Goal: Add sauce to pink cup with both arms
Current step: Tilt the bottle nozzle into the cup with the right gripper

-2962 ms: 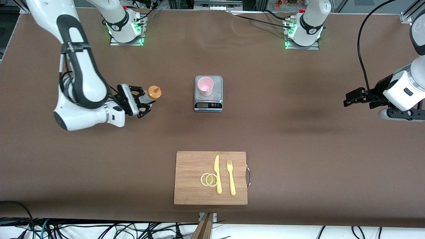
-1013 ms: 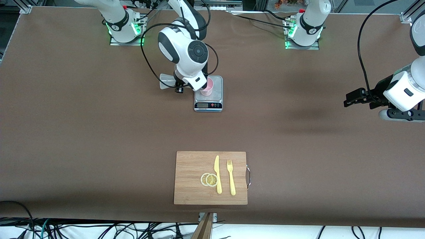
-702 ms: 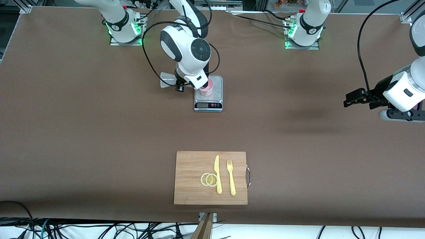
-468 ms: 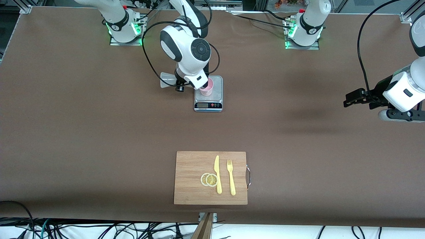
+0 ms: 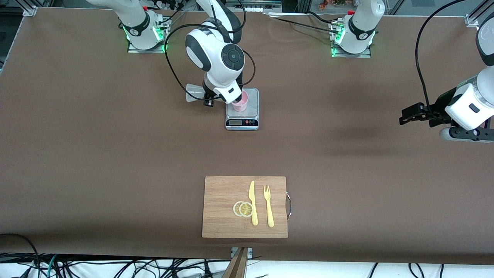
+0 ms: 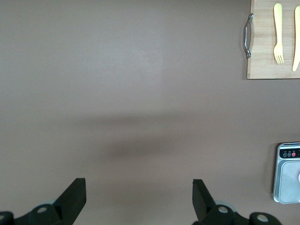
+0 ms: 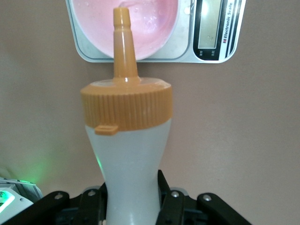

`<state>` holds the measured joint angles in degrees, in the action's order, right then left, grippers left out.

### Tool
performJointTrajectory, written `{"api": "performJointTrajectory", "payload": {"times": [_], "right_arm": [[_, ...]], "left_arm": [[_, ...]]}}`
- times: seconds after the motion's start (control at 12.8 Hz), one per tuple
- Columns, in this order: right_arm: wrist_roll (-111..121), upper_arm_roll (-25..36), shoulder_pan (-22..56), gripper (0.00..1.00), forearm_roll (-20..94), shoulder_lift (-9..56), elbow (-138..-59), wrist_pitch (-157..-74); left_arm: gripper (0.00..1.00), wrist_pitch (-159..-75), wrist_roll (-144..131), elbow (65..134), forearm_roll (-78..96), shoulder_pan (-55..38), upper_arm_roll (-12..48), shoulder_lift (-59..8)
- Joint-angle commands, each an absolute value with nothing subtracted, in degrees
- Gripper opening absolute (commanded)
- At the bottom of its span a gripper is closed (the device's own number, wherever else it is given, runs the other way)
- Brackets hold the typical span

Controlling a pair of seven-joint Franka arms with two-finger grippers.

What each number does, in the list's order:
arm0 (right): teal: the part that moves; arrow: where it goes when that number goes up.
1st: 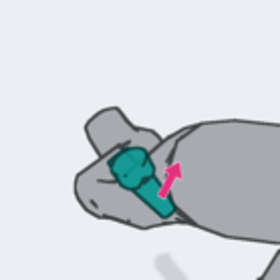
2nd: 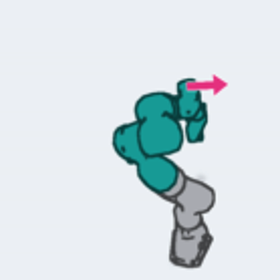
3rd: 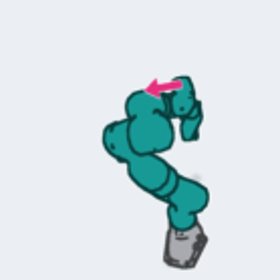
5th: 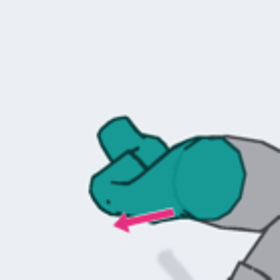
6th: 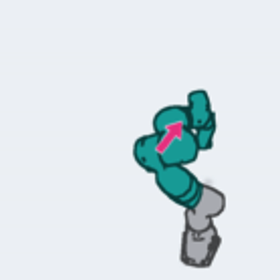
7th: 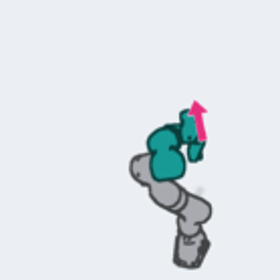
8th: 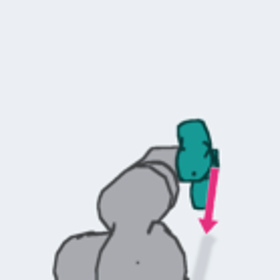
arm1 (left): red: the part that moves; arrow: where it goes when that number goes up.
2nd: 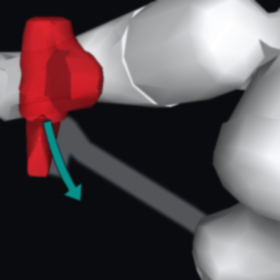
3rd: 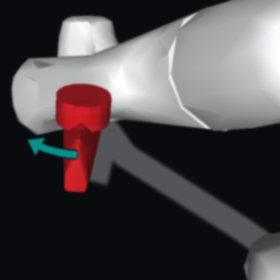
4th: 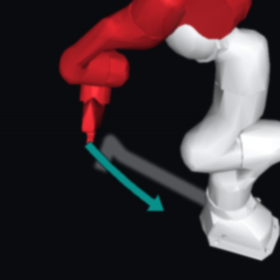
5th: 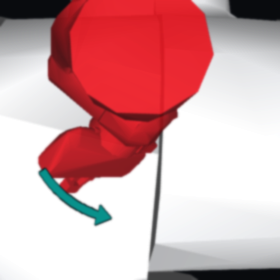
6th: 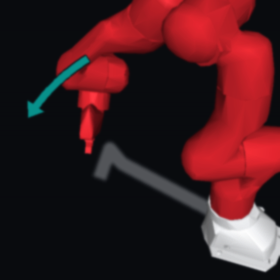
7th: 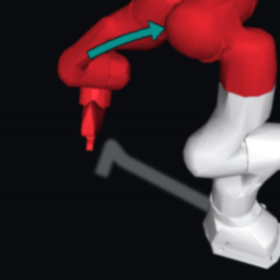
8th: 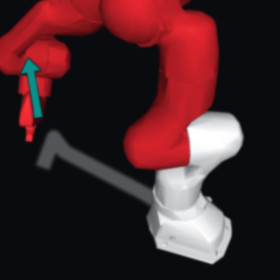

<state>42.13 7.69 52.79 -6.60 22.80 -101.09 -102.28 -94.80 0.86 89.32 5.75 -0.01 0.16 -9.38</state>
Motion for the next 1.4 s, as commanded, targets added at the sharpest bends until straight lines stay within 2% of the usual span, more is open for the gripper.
{"api": "performJointTrajectory", "payload": {"times": [0.0,0.78,1.33], "right_arm": [[41.31,8.26,53.00,0.17,-5.02,20.05,-102.30,-101.77],[46.22,10.72,52.38,0.18,2.63,18.72,-108.01,-111.53],[60.27,18.18,52.38,0.18,16.42,14.51,-110.21,-111.01]], "left_arm": [[1.00,-93.60,2.11,87.19,5.01,0.70,0.62,-10.28],[1.00,-93.52,2.11,87.19,5.01,0.70,0.70,-10.28],[1.00,-93.60,2.11,87.28,5.01,0.70,0.70,-10.28]]}}
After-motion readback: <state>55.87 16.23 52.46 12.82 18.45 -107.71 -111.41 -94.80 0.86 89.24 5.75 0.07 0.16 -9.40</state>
